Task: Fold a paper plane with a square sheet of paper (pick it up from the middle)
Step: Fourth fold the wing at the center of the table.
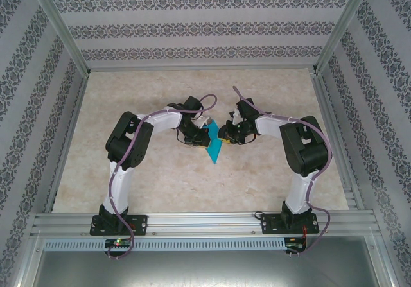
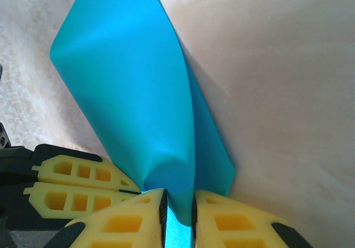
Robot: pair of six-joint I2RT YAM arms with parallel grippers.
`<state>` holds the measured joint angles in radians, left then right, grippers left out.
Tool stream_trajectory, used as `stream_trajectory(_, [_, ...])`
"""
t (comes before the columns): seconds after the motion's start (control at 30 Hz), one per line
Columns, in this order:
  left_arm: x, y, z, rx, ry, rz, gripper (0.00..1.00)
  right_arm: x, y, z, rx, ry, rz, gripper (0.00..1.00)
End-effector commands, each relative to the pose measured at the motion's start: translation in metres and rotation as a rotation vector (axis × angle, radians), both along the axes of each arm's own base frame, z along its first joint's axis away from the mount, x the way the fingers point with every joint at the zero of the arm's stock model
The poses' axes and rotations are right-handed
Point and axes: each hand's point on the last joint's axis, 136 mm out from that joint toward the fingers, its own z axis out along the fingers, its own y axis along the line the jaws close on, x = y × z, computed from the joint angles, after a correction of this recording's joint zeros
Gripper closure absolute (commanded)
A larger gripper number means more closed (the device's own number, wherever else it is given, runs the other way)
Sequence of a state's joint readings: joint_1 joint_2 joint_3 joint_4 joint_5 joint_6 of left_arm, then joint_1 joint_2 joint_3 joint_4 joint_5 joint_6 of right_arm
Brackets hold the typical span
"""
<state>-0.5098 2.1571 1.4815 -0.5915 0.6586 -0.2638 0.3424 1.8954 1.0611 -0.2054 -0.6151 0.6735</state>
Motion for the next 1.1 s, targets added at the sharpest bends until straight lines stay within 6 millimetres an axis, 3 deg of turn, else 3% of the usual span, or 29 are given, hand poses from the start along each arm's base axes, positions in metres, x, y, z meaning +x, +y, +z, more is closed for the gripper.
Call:
stream_trajectory(0.0, [-0.033,0.047,-0.066,0.258,0.115,0.001,0.9,-0.006,0.0,-0.006,-0.001,0.006,0.026,0.83])
stream_trajectory(0.37, [-0.024,0.036,-0.043,0.197,0.085,0.024,0.88,-0.005,-0.011,-0.017,-0.04,-0.001,0.006,0.93])
stream_trajectory(0.73, [-0.002,0.017,0.009,0.095,-0.015,0.067,0.87,-0.007,-0.014,-0.027,-0.071,0.011,0.019,0.97])
stream_trajectory(1.07, [0.012,0.005,0.041,0.016,-0.094,0.151,0.8,-0.009,-0.013,-0.023,-0.059,0.009,0.019,0.97])
